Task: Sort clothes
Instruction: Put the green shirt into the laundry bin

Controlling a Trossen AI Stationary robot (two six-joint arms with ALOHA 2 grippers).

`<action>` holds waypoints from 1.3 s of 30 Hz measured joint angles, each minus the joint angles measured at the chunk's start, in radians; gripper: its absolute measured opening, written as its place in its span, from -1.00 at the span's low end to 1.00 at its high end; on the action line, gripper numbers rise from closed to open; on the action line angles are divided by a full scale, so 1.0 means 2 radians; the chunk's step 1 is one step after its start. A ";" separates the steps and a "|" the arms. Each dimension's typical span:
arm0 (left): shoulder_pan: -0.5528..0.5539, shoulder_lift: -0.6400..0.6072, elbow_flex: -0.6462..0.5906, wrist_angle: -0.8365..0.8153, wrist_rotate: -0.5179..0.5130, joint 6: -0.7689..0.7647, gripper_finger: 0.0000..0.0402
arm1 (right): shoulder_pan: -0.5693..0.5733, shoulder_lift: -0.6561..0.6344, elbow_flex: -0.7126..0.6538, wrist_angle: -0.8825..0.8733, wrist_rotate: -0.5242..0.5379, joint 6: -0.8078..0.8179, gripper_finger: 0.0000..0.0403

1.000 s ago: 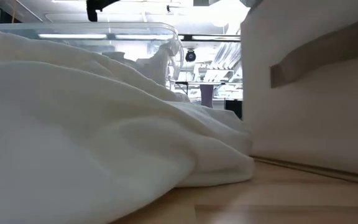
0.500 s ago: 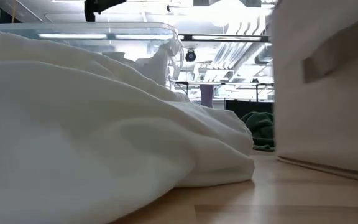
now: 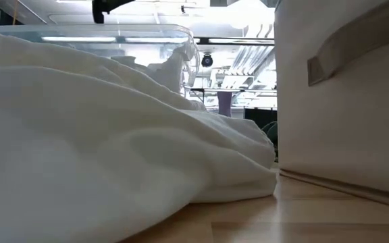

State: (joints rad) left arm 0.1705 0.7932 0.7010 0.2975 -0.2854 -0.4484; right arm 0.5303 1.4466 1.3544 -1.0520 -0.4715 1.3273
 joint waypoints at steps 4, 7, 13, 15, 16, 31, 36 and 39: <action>0.006 -0.010 0.000 -0.006 0.036 0.000 0.22 | -0.020 0.000 0.056 -0.015 0.006 -0.015 -0.25; 0.015 -0.025 0.000 -0.020 0.064 0.006 0.22 | -0.044 0.000 0.100 -0.016 0.048 -0.038 -0.25; 0.037 -0.064 0.008 -0.101 0.106 0.004 0.22 | -0.142 -0.001 0.149 -0.090 0.257 -0.053 -0.25; 0.040 -0.070 0.009 -0.118 0.121 0.003 0.22 | -0.190 -0.001 0.141 -0.133 0.297 -0.061 -0.25; 0.040 -0.071 0.009 -0.122 0.129 0.003 0.22 | -0.217 -0.001 0.130 -0.149 0.313 -0.071 -0.25; 0.038 -0.059 0.009 -0.119 0.160 -0.051 0.22 | -0.575 0.005 -0.172 0.185 0.397 0.016 -0.26; 0.038 -0.059 0.009 -0.119 0.151 -0.060 0.22 | -0.586 0.012 -0.184 0.227 0.393 0.075 -0.38; 0.038 -0.059 0.009 -0.119 0.150 -0.062 0.22 | -0.586 0.008 -0.163 0.229 0.385 0.056 -0.48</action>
State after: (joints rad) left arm 0.2474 0.6758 0.7182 0.0599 0.0143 -0.5724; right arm -0.6417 1.4631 1.0286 -0.5945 0.2986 1.4393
